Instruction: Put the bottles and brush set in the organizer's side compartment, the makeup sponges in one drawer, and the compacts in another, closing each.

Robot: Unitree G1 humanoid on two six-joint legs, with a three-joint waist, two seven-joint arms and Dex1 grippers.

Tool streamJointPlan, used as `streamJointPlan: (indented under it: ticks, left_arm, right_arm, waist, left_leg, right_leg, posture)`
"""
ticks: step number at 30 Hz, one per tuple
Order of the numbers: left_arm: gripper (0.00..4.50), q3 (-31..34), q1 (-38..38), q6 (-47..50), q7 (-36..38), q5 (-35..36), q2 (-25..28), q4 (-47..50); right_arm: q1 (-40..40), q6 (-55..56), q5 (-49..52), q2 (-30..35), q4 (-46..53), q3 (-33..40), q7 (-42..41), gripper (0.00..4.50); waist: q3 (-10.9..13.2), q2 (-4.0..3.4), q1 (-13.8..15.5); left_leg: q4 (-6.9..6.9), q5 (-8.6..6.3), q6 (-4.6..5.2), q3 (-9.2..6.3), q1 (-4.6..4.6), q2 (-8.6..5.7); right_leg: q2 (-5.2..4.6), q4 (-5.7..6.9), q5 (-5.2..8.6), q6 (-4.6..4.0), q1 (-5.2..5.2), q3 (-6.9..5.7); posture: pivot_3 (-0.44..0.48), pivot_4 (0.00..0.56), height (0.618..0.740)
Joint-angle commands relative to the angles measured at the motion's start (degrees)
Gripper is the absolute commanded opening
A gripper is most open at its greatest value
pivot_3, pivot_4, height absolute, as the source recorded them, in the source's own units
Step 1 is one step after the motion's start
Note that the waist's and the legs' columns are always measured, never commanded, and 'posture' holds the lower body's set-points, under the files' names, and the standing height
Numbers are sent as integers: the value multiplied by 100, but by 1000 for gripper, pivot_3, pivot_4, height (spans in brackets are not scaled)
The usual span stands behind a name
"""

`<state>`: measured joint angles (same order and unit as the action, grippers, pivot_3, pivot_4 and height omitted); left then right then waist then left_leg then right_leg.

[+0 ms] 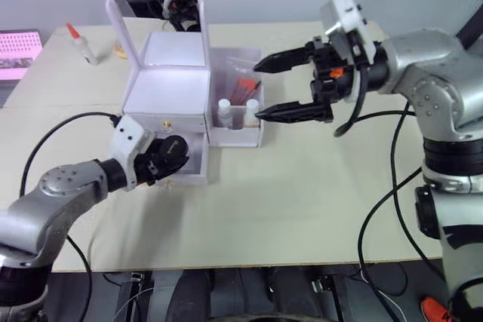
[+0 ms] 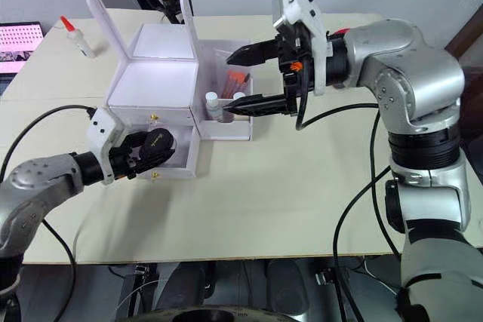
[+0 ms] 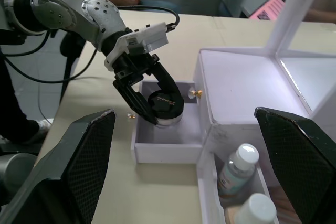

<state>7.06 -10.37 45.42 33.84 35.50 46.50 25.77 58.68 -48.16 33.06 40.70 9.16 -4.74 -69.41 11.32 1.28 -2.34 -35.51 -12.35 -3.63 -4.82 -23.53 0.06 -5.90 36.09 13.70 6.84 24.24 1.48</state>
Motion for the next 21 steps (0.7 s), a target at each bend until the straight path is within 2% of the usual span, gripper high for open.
streamJointPlan:
  ticks: [1,8,15,21]
  left_arm:
    - [2649,-186,-271,-237,222,-166,-68,-131]
    - [2649,-426,-640,-286,428,-185,-490,-509]
    - [2649,-503,-538,-424,609,-517,-367,-652]
    - [2649,-208,-354,-373,675,-463,-271,-571]
  right_arm:
    - [-10,-79,168,77,285,283,216,4500]
    - [-93,-119,227,108,444,330,504,4500]
    - [-142,-145,340,196,496,391,597,4500]
    - [-197,-74,337,209,456,382,612,4500]
  waist:
    - [0,0,1]
    - [0,0,-7]
    - [0,0,-5]
    - [0,0,-13]
  left_leg:
    - [0,0,0,0,0,0]
    - [0,0,1,-1,0,0]
    - [0,1,1,-1,0,0]
    - [0,1,1,-1,1,1]
  right_leg:
    - [0,-1,0,0,0,0]
    - [0,2,-8,14,0,0]
    - [0,2,-8,15,0,0]
    - [0,2,-6,12,-1,0]
  posture:
    - [0,150,740]
    - [0,150,740]
    - [0,150,740]
    - [0,150,740]
